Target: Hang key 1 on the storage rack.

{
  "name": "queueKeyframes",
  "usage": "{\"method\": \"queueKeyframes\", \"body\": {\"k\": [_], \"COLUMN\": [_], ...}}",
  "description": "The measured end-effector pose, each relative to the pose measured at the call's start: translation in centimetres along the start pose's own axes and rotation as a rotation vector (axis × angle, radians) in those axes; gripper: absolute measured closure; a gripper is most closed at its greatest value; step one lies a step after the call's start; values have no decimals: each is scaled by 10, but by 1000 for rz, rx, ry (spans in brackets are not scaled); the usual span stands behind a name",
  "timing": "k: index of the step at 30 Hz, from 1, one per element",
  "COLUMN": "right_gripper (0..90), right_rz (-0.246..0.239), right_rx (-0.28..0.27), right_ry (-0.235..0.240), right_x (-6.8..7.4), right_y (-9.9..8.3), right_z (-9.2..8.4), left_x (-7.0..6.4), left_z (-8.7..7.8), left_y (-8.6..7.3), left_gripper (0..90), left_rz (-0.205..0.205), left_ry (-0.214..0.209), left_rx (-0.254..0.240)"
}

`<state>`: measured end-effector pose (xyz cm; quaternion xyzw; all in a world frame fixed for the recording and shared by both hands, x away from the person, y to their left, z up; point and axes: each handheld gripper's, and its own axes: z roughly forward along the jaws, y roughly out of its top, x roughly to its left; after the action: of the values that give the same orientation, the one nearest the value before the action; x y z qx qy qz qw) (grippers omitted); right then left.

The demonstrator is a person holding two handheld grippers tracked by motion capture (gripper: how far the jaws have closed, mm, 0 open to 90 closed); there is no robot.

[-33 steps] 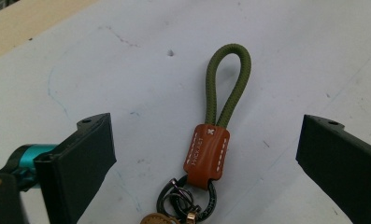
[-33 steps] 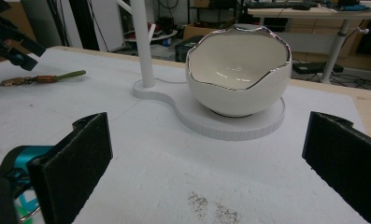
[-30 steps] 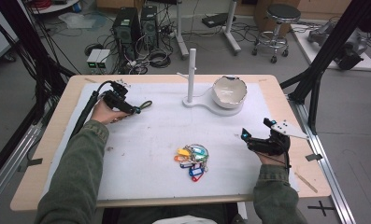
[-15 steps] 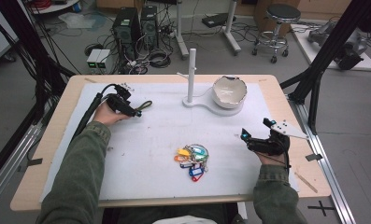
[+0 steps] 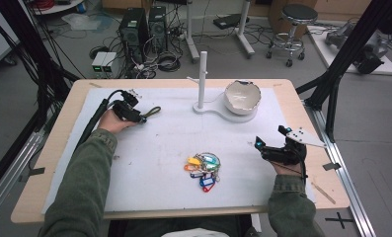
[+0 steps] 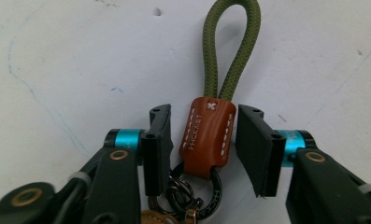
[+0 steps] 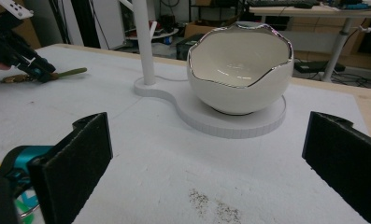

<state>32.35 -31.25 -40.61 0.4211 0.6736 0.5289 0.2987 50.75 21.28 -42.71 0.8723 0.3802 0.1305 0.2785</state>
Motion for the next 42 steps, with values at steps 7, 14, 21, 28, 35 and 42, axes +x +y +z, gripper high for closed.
{"method": "queueKeyframes", "body": {"k": [7,14,21,28,35,42], "right_gripper": [7,7,7,7,7,7], "right_rz": [3,-1,0,4,8,4], "right_rx": [2,-1,-2,-2,-4,-9], "right_ry": [1,0,1,-2,-1,3], "right_x": [0,0,0,0,1,1], "right_y": [0,0,0,0,0,1], "right_z": [0,0,0,-1,-1,0], "left_x": [0,1,2,2,1,-1], "left_z": [0,-2,-9,-22,-40,-58], "left_y": [0,0,1,1,5,9], "left_gripper": [682,712,752,755,765,770], "left_rz": [13,15,16,14,-10,-32], "left_ry": [-31,-27,-7,-17,-34,-39], "left_rx": [-6,0,-7,-4,-39,-86]}}
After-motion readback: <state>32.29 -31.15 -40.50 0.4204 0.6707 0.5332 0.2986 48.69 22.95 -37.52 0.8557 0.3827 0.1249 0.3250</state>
